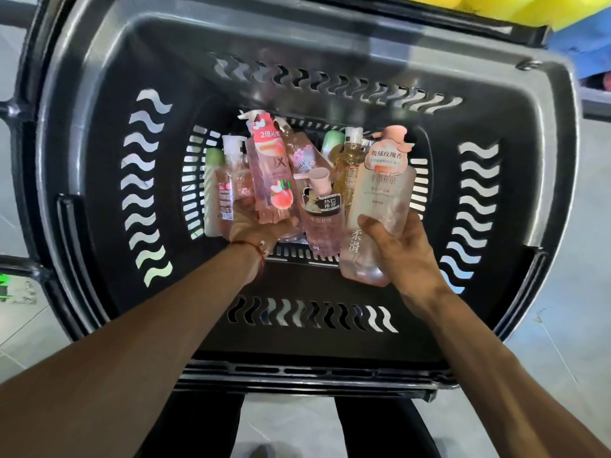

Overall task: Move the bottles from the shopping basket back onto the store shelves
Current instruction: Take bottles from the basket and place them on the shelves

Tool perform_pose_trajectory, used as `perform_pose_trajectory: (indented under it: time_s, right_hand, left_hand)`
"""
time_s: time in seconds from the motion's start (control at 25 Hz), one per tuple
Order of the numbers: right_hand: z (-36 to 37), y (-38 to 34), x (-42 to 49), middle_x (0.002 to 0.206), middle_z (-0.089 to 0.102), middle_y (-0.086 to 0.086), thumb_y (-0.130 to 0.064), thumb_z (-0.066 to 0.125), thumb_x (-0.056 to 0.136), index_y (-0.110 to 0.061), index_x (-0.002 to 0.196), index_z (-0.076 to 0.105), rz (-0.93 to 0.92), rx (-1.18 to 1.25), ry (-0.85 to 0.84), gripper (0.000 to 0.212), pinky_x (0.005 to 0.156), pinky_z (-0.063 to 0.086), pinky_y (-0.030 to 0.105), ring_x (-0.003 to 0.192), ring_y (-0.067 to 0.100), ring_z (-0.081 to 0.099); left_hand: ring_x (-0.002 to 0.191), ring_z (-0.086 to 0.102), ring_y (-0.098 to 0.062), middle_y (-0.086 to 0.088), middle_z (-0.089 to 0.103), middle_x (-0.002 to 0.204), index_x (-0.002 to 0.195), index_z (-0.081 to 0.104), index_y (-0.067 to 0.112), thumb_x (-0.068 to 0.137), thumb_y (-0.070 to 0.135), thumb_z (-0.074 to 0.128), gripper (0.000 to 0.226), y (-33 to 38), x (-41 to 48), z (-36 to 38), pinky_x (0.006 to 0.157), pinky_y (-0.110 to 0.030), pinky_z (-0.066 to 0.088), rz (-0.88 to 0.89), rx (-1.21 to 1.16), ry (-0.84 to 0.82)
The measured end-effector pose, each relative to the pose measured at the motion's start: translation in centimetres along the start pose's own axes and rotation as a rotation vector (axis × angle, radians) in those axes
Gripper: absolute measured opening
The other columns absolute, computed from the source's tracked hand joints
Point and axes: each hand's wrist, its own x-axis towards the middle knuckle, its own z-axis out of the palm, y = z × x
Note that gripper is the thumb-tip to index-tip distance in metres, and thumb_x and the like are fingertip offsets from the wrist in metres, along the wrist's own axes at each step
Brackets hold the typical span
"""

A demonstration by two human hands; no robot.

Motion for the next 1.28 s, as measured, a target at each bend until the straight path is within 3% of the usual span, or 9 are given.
perform_pose_trajectory:
  time_s: [0.28, 0.4, 0.52, 0.6, 0.68, 0.88, 1.04, 1.12, 1.28]
  right_hand:
    - [0.8, 0.5, -0.7, 0.114, 0.073, -0.013, -0.035, 0.075, 0.094, -0.027, 0.135, 0.05, 0.036, 0.011, 0.0, 0.048, 0.08, 0.057, 0.017, 0.093, -0.004, 0.073]
    - [0.9, 0.6, -1.9, 0.116, 0.072, -0.013, -0.037, 0.075, 0.093, -0.027, 0.135, 0.05, 0.035, 0.009, -0.005, 0.049, 0.078, 0.057, 0.014, 0.092, -0.004, 0.073]
    - [0.7, 0.4, -4.1, 0.117, 0.074, -0.009, -0.043, 0.077, 0.09, -0.026, 0.133, 0.054, 0.047, 0.015, 0.004, 0.052, 0.094, 0.06, 0.037, 0.101, 0.006, 0.075]
    - [0.4, 0.0, -6.5, 0.115, 0.076, -0.007, -0.04, 0.077, 0.089, -0.023, 0.13, 0.057, 0.048, 0.054, 0.022, 0.049, 0.095, 0.061, 0.043, 0.102, 0.012, 0.076]
    - [-0.1, -0.7, -9.3, 0.114, 0.076, -0.005, -0.036, 0.078, 0.09, -0.023, 0.128, 0.058, 0.055, 0.099, 0.03, 0.044, 0.092, 0.062, 0.044, 0.101, 0.014, 0.076]
    - [-2.1, -3.5, -16.5, 0.113, 0.077, 0.002, -0.027, 0.079, 0.09, -0.015, 0.128, 0.061, 0.025, 0.104, 0.017, 0.044, 0.08, 0.063, 0.038, 0.1, 0.021, 0.077]
    - [-4.8, -7.5, -22.9, 0.114, 0.075, 0.007, -0.025, 0.081, 0.08, -0.01, 0.124, 0.061, -0.074, 0.141, 0.001, 0.05, 0.072, 0.059, 0.028, 0.095, 0.019, 0.075]
    - [-6.3, -9.4, -26.1, 0.112, 0.074, 0.01, -0.025, 0.076, 0.074, -0.008, 0.122, 0.062, -0.126, 0.165, -0.017, 0.053, 0.075, 0.058, 0.033, 0.094, 0.021, 0.073]
    - [-8.8, -12.4, -32.2, 0.099, 0.072, 0.002, -0.02, 0.07, 0.073, -0.011, 0.116, 0.058, -0.196, 0.247, -0.051, 0.045, 0.073, 0.056, 0.028, 0.085, 0.014, 0.071]
  left_hand:
    - [0.13, 0.058, -0.029, -0.006, 0.061, 0.141, 0.142, 0.052, 0.016, 0.071, 0.029, 0.092, 0.082, 0.1, 0.4, -0.1, 0.111, -0.045, 0.047, 0.045, 0.01, -0.022]
    - [0.128, 0.057, -0.02, 0.006, 0.062, 0.132, 0.142, 0.052, 0.016, 0.069, 0.03, 0.091, 0.083, 0.7, -1.1, -1.3, 0.114, -0.041, 0.043, 0.018, 0.01, -0.087]
    - [0.119, 0.067, -0.021, 0.001, 0.072, 0.126, 0.135, 0.06, 0.017, 0.054, 0.038, 0.095, 0.091, 1.1, -4.2, -3.5, 0.108, -0.043, 0.049, 0.027, -0.029, -0.183]
    - [0.114, 0.07, -0.019, -0.004, 0.071, 0.13, 0.14, 0.055, 0.011, 0.06, 0.021, 0.093, 0.089, 1.3, -7.1, -4.9, 0.096, -0.033, 0.055, 0.045, -0.107, -0.239]
    - [0.112, 0.071, -0.019, -0.008, 0.068, 0.134, 0.143, 0.05, 0.008, 0.064, 0.009, 0.089, 0.088, 1.9, -10.6, -6.2, 0.09, -0.03, 0.059, 0.056, -0.162, -0.299]
    - [0.129, 0.06, -0.027, -0.006, 0.062, 0.142, 0.148, 0.047, 0.028, 0.038, 0.027, 0.105, 0.124, 3.3, -19.2, -9.4, 0.113, -0.056, 0.044, 0.121, 0.022, -0.482]
    - [0.127, 0.063, -0.027, -0.009, 0.056, 0.148, 0.156, 0.035, 0.028, 0.03, 0.028, 0.107, 0.146, 5.1, -27.5, -11.4, 0.112, -0.057, 0.045, 0.112, 0.016, -0.573]
    - [0.125, 0.064, -0.028, -0.011, 0.061, 0.143, 0.157, 0.034, 0.022, 0.035, 0.02, 0.104, 0.14, 6.1, -32.4, -12.1, 0.11, -0.054, 0.047, 0.136, 0.013, -0.607]
    - [0.126, 0.061, -0.038, -0.013, 0.069, 0.13, 0.142, 0.052, 0.019, 0.061, -0.003, 0.081, 0.089, 7.2, -40.4, -13.3, 0.11, -0.064, 0.042, 0.269, 0.069, -0.663]
